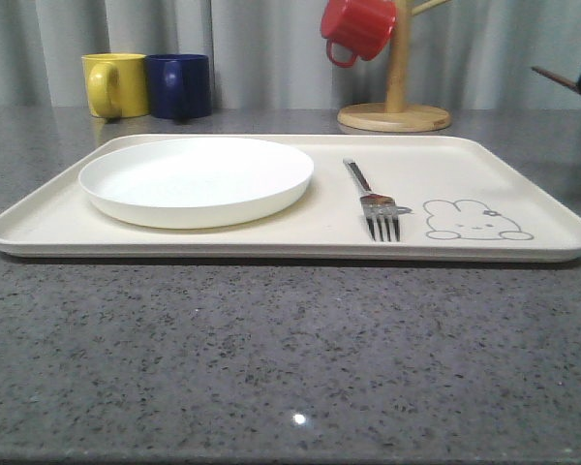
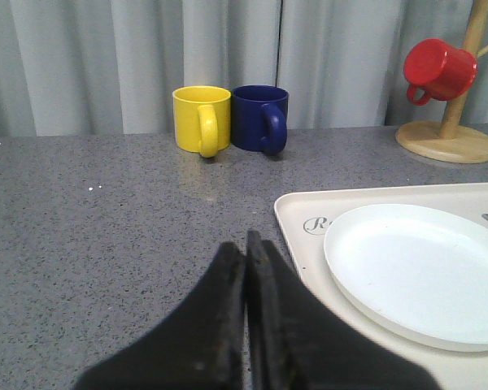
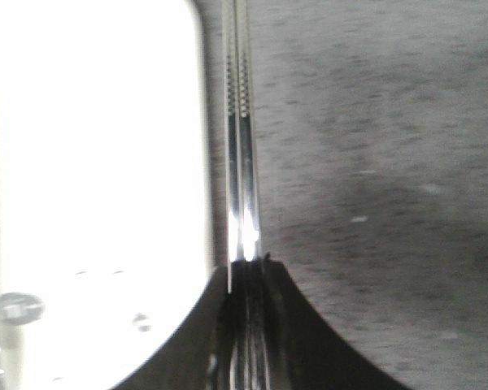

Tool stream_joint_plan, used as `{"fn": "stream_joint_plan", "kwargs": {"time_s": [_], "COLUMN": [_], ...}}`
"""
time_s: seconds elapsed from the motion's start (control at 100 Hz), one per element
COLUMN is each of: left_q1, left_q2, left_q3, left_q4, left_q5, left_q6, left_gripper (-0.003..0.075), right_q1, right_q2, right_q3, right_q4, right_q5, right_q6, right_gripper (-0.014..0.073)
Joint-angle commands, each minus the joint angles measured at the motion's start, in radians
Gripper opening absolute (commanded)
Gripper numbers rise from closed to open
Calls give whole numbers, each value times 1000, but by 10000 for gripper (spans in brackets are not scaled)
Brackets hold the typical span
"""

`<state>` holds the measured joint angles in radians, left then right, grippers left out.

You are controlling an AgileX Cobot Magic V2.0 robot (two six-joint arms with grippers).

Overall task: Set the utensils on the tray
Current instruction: 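Move the right gripper back over the silver chopsticks, then grasp the chopsticks, place them beside the fork, open the right gripper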

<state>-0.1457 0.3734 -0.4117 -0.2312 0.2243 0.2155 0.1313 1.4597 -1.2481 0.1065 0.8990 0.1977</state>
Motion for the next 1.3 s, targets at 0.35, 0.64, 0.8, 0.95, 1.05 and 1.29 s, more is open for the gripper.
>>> {"fn": "stream_joint_plan", "kwargs": {"time_s": [0.35,0.64,0.8,0.95,1.05,1.29], "left_q1": [3,3,3,3,3,3], "left_q2": [5,5,5,5,5,5], "left_q3": [-26,-26,-26,-26,-26,-26], "left_q4": [-7,-7,-7,-7,-7,-7], "left_q5": [-77,-77,-77,-77,-77,-77], "left_q6": [-12,-12,-12,-12,-12,-12], "left_gripper": [-18,-18,-18,-18,-18,-18], "right_q1": [296,318,323,323,323,323], "right_q2": [73,168,189,190,190,178], "right_q3": [-31,-31,-31,-30,-30,-35], "right_q4": [-207,-218,-202,-199,-199,-199], "right_q5": [-186,-226,-228,-228,-225,-214], "right_q6": [379,430,430,430,430,430], "right_gripper": [-14,-14,-14,57,183,367]}}
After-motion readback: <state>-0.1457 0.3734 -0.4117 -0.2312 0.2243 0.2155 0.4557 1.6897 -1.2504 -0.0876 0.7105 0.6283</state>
